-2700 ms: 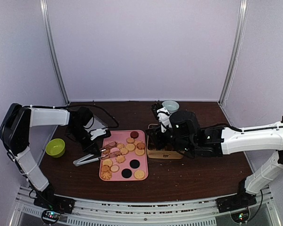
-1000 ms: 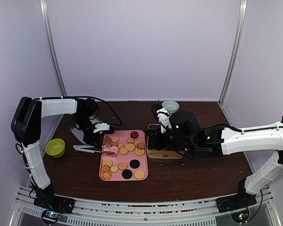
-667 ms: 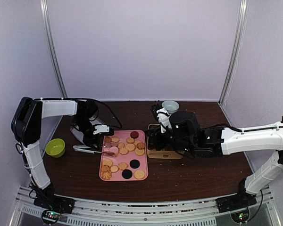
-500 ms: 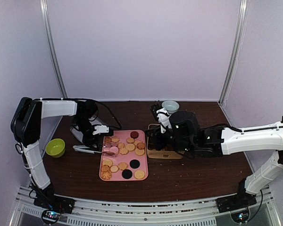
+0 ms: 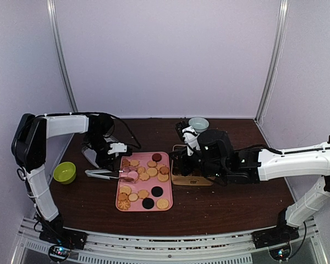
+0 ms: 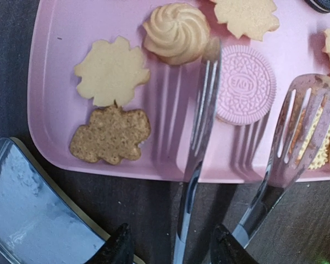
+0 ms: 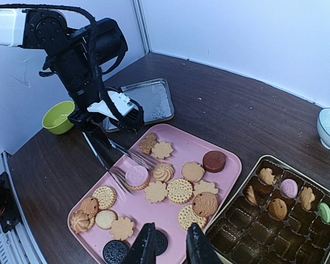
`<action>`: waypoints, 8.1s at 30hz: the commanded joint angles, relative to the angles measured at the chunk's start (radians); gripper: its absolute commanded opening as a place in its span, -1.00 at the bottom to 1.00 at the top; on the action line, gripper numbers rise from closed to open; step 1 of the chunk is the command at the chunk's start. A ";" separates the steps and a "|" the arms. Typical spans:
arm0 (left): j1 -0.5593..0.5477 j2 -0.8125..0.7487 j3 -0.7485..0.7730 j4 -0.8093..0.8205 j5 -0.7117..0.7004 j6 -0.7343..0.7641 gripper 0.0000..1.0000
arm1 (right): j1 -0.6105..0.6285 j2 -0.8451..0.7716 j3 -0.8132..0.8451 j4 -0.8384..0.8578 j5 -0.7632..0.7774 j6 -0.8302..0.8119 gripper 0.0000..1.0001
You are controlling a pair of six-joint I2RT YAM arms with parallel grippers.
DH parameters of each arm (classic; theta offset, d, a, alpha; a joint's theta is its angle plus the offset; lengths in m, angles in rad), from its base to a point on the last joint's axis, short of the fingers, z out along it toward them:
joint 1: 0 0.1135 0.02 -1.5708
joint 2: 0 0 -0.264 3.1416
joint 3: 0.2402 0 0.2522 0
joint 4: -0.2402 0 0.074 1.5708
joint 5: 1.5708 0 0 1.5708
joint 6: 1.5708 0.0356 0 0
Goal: Pack the cookies
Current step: Pick up the clamp from the plate, then pass from the left arm to the right, then pass from the right arm to the left, then pass from the left arm to the right
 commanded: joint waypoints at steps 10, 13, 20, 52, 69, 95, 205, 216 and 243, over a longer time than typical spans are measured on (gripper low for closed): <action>-0.017 0.084 0.022 -0.009 0.035 0.012 -0.47 | 0.005 0.002 0.015 -0.007 0.000 0.013 -0.64; -0.022 0.082 0.015 -0.010 0.042 -0.006 -0.69 | 0.005 0.004 0.017 -0.006 0.001 0.013 -0.66; -0.035 0.026 0.004 -0.022 0.090 -0.060 -0.92 | 0.005 0.002 0.022 -0.007 0.003 0.011 -0.67; -0.029 -0.340 0.162 0.362 1.085 -1.152 -1.00 | -0.033 0.023 0.166 0.282 -0.338 0.206 -0.65; -0.077 -0.417 -0.032 1.111 1.081 -1.713 -1.00 | -0.032 0.215 0.339 0.348 -0.536 0.333 -0.68; 0.137 -0.367 0.377 -0.431 0.852 -0.143 0.82 | -0.068 0.156 0.436 -0.489 -0.558 -0.053 -1.00; -0.063 -0.521 0.041 0.342 0.925 -0.982 -1.00 | -0.171 -0.203 0.092 0.297 -0.378 0.176 1.00; -0.064 -0.529 0.017 0.425 1.042 -1.094 -1.00 | -0.212 -0.024 0.139 0.581 -0.595 0.322 0.89; -0.066 -0.555 0.000 0.402 1.078 -1.028 -1.00 | -0.274 0.078 0.126 0.698 -0.679 0.469 0.62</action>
